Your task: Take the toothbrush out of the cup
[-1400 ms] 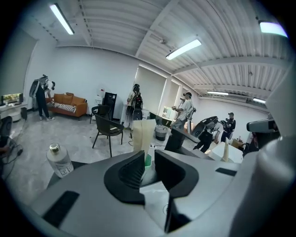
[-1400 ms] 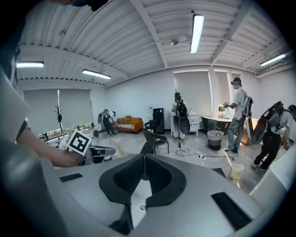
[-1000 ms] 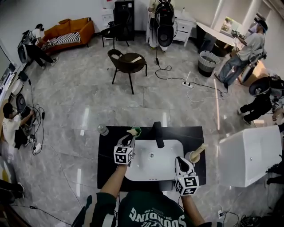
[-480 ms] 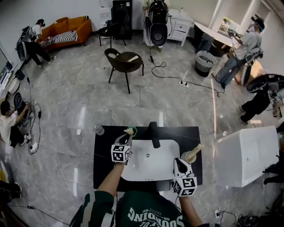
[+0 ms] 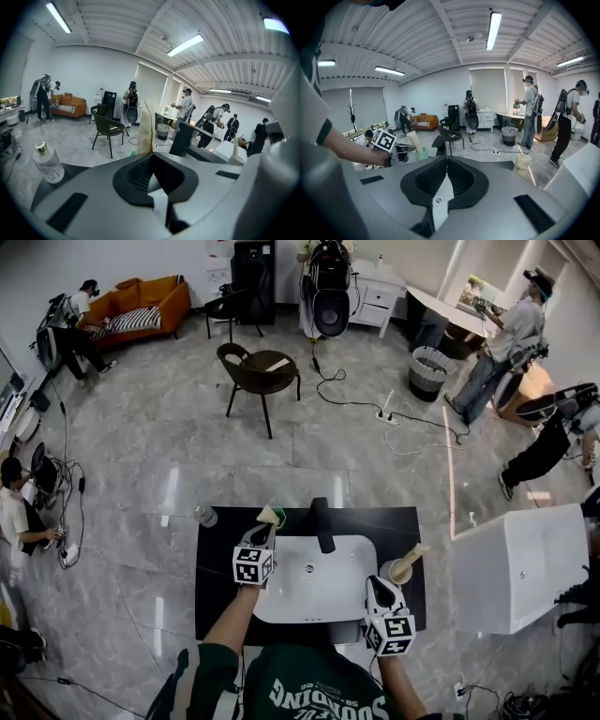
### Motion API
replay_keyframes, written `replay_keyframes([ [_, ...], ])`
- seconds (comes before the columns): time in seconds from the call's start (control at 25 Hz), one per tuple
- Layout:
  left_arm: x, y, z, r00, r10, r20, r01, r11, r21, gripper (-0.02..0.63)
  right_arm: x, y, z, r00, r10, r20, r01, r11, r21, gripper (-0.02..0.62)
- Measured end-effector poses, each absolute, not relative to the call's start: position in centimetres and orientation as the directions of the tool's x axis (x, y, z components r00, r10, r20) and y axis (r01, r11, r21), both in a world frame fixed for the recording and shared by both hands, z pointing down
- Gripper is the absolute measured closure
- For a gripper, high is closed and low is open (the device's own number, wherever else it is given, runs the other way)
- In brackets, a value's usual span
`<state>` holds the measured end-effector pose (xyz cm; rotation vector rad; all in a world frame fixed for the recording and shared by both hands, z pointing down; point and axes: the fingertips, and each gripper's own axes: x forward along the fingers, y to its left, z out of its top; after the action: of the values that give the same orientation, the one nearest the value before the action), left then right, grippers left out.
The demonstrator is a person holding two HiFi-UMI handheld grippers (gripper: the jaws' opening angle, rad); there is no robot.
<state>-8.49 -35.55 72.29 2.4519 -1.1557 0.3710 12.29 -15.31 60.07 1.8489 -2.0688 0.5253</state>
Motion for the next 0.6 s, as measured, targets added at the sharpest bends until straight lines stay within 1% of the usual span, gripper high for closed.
replay_keyframes([
  [0.6,-8.6,-35.4,69.1,0.626,-0.709,0.325,-0.778,-0.593,0.207,0.598,12.1,-14.6,60.0,-0.119,-0.879,0.462,-0.993,0.100,-0.065,0.554],
])
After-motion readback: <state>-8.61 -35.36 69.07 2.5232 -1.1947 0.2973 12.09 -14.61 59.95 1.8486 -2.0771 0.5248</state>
